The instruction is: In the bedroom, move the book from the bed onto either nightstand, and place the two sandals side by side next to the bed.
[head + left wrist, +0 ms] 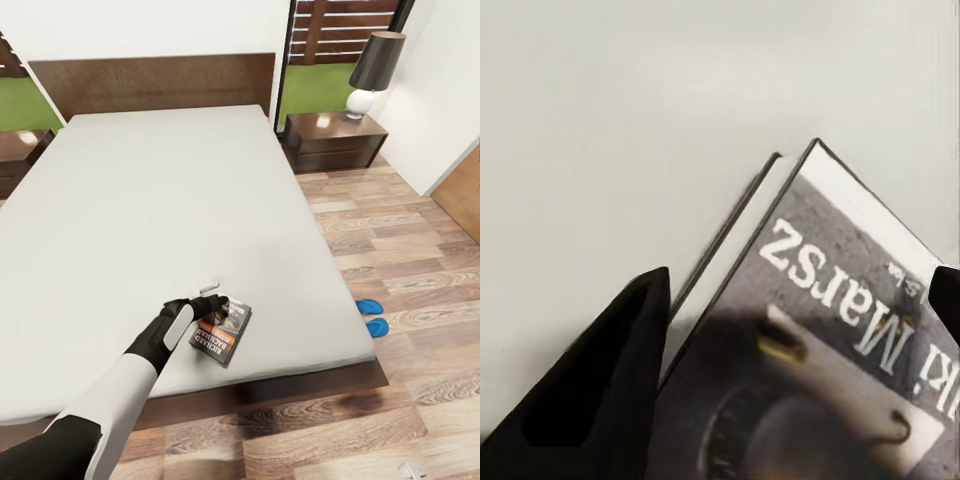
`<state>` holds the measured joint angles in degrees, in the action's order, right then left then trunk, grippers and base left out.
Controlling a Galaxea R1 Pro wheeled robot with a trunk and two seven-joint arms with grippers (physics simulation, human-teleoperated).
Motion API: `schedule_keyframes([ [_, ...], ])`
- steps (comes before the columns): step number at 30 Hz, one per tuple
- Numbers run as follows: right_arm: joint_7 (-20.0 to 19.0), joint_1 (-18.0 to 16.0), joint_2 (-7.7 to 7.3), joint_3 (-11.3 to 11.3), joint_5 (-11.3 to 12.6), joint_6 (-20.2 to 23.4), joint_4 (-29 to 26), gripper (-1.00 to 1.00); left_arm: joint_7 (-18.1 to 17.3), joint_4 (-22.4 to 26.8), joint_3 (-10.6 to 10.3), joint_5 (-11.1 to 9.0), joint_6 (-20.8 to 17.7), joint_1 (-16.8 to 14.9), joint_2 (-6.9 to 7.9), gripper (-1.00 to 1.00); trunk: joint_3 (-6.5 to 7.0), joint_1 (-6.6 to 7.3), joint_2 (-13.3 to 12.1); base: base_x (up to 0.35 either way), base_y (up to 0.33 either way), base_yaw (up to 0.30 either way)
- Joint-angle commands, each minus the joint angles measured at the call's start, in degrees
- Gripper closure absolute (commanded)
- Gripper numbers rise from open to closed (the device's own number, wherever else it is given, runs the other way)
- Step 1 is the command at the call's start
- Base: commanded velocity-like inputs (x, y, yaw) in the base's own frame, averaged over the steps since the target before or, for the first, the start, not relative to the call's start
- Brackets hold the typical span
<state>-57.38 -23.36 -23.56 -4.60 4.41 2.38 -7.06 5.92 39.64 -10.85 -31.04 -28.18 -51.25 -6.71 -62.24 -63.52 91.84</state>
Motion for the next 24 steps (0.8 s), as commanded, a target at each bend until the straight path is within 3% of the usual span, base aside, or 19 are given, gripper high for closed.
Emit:
schedule_keyframes([
  [1,-0.29,-0.02,0.00,-0.41,-0.10,0.25,0.03,-1.00,0.52,-0.44,-0.22,-0.86,-0.12,0.01,0.03,-1.00,-0.03,-0.01,0.01,0.000,0.000,-0.157],
  [8,-0.36,-0.02,0.00,-0.41,-0.10,0.25,0.03,-1.00,0.55,-0.44,-0.23,-0.86,-0.12,0.01,0.03,-1.00,0.05,-0.01,0.01,0.000,0.000,-0.153],
  [24,-0.35,-0.02,0.00,-0.41,-0.10,0.25,0.03,-1.00,0.58,-0.38,-0.23,-0.86,-0.18,0.01,0.03,-1.00,0.06,-0.01,0.01,0.000,0.000,-0.007],
])
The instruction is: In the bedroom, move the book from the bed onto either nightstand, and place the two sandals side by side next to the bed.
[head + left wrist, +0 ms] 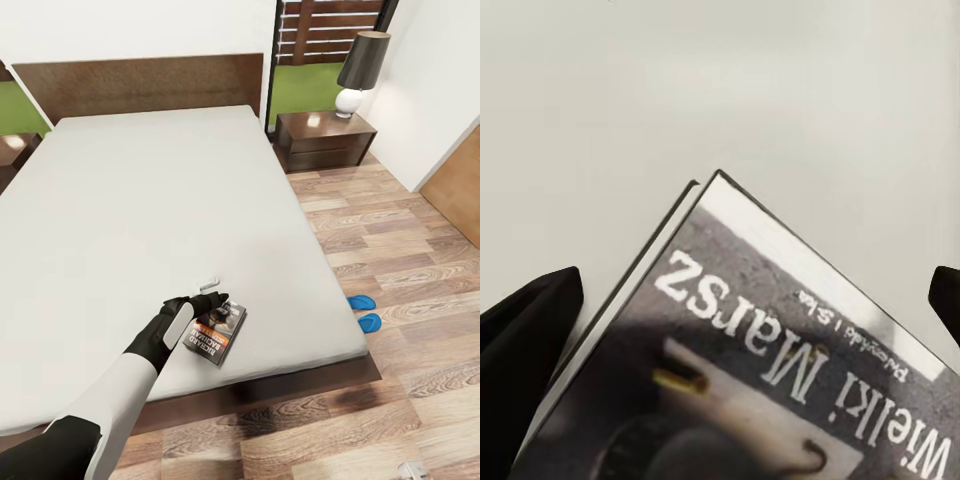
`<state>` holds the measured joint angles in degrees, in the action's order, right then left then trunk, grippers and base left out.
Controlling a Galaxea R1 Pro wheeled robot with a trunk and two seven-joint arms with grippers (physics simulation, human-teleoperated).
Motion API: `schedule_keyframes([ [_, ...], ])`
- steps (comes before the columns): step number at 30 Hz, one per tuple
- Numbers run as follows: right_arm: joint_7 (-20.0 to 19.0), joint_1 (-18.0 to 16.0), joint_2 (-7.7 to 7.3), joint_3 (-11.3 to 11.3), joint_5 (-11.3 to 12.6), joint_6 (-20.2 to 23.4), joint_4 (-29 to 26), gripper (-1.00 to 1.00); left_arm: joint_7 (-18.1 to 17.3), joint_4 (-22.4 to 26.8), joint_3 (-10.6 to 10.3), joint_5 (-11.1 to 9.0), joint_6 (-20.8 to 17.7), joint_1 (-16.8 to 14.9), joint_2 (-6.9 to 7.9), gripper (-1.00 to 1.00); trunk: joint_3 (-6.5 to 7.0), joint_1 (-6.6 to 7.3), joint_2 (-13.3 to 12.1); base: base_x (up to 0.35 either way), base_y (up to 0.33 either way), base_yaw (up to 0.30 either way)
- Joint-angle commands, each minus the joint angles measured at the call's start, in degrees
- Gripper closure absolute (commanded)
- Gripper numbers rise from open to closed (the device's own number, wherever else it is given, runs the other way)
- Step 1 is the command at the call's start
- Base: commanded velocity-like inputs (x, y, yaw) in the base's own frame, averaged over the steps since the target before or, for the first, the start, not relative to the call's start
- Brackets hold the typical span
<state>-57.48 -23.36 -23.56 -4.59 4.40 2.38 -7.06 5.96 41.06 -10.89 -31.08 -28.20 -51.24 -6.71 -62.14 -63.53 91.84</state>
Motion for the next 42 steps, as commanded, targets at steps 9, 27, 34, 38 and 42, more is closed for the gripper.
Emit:
schedule_keyframes([
  [9,-0.26,-0.02,0.00,-0.42,-0.10,0.25,0.03,-1.00,0.55,-1.77,-0.19,-0.82,-0.19,0.05,0.03,-1.00,0.50,0.65,-1.19,0.000,0.000,0.000],
  [27,-0.26,-0.02,0.00,-0.45,-0.10,0.25,0.03,-1.00,0.55,-1.68,-0.27,-0.82,-0.19,0.04,-0.02,-1.00,0.68,0.87,-1.59,0.000,0.000,0.000],
  [34,-0.26,-0.02,0.00,-0.43,-0.10,0.25,0.03,-1.00,0.55,-1.72,-0.27,-0.82,-0.19,0.02,-0.03,-1.00,1.40,1.75,-3.20,0.000,0.000,0.000],
  [38,-0.26,-0.02,0.00,-0.43,-0.10,0.25,0.03,-1.00,0.55,-1.69,-0.27,-0.82,-0.19,0.07,0.00,-1.00,1.40,1.75,-3.20,0.000,0.000,0.000],
  [42,-0.26,-0.02,0.00,-0.44,-0.10,0.25,0.03,-1.00,0.55,-1.68,-0.27,-0.82,-0.19,0.03,-0.03,-1.00,1.40,1.75,-3.20,0.000,0.000,0.000],
])
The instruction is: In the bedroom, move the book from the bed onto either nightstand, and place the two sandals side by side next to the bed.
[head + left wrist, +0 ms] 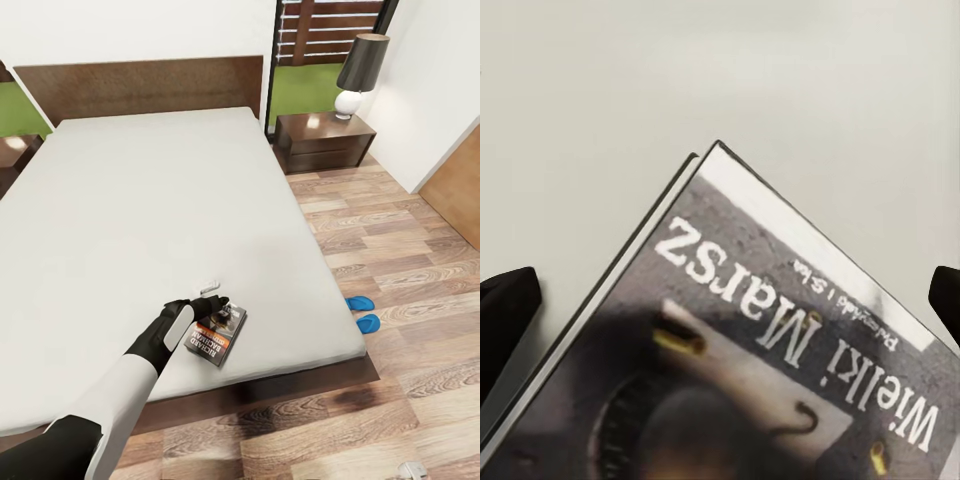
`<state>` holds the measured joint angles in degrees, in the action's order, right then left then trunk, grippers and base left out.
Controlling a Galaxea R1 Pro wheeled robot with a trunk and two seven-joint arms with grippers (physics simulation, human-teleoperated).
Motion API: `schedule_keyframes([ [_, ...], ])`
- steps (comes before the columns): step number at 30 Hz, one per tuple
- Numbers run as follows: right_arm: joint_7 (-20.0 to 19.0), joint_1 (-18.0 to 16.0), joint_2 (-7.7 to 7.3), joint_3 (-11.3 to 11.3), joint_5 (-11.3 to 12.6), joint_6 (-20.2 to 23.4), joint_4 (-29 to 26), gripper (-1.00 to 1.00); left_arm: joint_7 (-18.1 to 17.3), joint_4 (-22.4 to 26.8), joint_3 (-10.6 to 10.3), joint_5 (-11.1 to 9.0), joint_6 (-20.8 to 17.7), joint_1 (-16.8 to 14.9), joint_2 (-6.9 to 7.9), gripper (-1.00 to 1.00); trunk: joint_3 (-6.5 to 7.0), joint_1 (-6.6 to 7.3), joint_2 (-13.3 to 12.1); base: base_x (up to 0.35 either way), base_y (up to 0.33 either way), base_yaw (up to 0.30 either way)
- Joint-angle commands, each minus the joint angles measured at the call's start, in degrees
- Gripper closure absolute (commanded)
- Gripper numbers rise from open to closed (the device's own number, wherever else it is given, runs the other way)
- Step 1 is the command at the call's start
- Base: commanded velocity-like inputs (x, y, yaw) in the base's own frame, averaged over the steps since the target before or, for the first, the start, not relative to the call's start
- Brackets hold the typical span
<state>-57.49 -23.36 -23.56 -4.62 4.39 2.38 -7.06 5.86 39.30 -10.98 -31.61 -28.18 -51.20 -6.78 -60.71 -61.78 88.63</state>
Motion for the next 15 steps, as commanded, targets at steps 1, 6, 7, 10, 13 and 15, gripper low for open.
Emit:
schedule_keyframes([
  [1,-0.25,-0.02,0.00,-0.40,-0.09,0.25,0.03,-1.00,0.64,0.07,-0.18,-0.29,-0.21,-0.02,0.07,-1.00,-0.04,0.00,0.02,0.000,0.000,0.000],
  [6,-0.25,-0.02,0.00,-0.41,-0.09,0.25,0.03,-1.00,0.64,0.10,-0.18,-0.29,-0.21,0.00,0.07,-1.00,-0.04,0.00,0.02,0.000,0.000,0.000],
  [7,-0.25,-0.02,0.00,-0.41,-0.09,0.25,0.03,-1.00,0.64,0.11,-0.18,-0.29,-0.21,-0.01,0.06,-1.00,-0.04,0.00,0.02,0.000,0.000,0.000],
  [10,-0.25,-0.02,0.00,-0.43,-0.09,0.25,0.03,-1.00,0.64,0.11,-0.18,-0.29,-0.21,0.01,0.07,-1.00,-0.04,0.00,0.02,0.000,0.000,0.000],
  [13,-0.25,-0.02,0.00,-0.41,-0.09,0.25,0.03,-1.00,0.64,0.11,-0.18,-0.29,-0.21,0.03,0.08,-1.00,0.50,0.66,-1.19,0.000,0.000,0.000],
  [15,-0.25,-0.02,0.00,-0.42,-0.09,0.25,0.03,-1.00,0.64,0.13,-0.18,-0.29,-0.21,0.03,0.04,-1.00,0.68,0.88,-1.59,0.000,0.000,0.000],
])
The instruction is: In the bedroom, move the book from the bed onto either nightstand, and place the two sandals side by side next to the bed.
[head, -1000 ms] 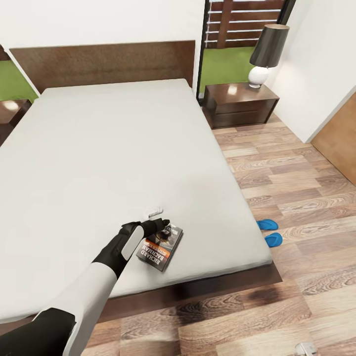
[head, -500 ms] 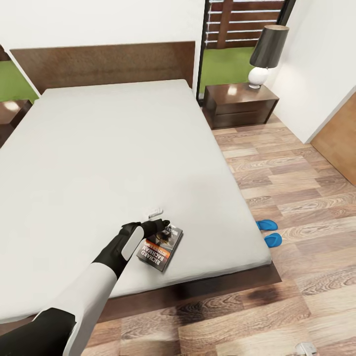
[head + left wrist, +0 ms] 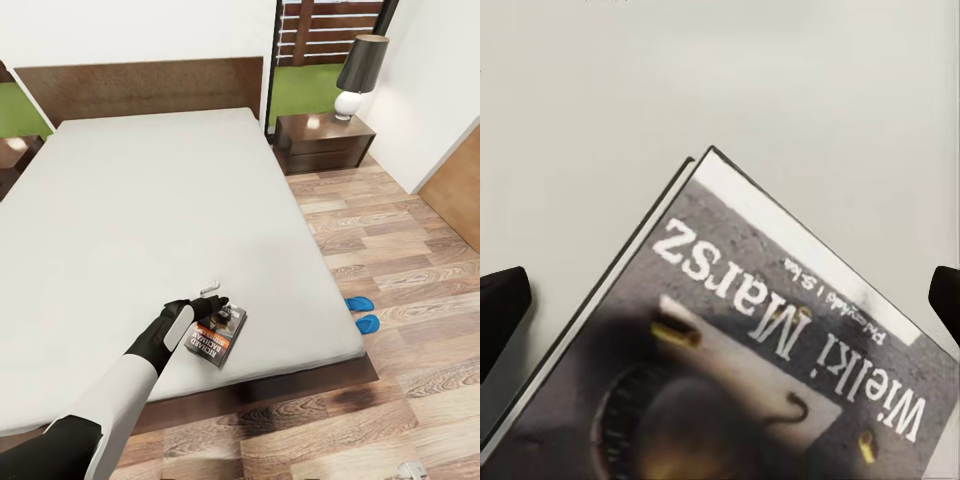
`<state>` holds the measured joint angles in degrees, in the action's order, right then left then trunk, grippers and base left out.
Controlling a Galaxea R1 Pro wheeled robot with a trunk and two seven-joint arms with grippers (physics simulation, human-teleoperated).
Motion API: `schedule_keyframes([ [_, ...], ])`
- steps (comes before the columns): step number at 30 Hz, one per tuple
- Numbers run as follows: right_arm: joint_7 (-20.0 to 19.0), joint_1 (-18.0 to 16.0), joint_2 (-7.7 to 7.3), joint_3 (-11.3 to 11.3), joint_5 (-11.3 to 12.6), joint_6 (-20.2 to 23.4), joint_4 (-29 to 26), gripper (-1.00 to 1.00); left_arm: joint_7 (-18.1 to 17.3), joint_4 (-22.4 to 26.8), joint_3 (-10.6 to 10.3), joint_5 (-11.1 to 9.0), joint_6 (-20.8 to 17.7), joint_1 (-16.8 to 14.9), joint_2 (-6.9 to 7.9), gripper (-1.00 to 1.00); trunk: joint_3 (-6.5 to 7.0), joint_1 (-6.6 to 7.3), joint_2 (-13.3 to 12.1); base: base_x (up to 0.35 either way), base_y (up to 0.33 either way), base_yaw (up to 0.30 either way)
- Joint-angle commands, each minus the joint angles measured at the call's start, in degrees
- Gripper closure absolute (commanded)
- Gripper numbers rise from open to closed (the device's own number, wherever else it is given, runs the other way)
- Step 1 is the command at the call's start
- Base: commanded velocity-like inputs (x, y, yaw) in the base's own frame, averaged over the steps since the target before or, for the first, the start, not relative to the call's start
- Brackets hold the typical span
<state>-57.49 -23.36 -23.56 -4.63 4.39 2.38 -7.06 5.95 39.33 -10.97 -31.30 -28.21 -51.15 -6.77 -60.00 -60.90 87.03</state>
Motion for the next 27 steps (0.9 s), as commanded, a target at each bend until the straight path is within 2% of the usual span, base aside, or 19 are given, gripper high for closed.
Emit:
schedule_keyframes([
  [1,-0.26,-0.02,0.00,-0.41,-0.09,0.25,0.03,-1.00,0.55,0.09,-0.19,-0.61,-0.18,-0.03,0.04,-1.00,-0.03,0.00,0.02,0.000,0.000,0.000],
  [17,-0.29,-0.02,0.00,-0.41,-0.09,0.25,0.03,-1.00,0.55,0.04,-0.19,-0.61,-0.18,0.00,0.07,-1.00,-0.03,0.00,0.02,0.000,0.000,-0.001],
  [27,-0.32,-0.02,0.00,-0.38,-0.09,0.25,0.03,-1.00,0.55,0.04,-0.19,-0.61,-0.18,0.00,0.02,-1.00,0.06,0.00,0.02,0.000,0.000,-0.081],
])
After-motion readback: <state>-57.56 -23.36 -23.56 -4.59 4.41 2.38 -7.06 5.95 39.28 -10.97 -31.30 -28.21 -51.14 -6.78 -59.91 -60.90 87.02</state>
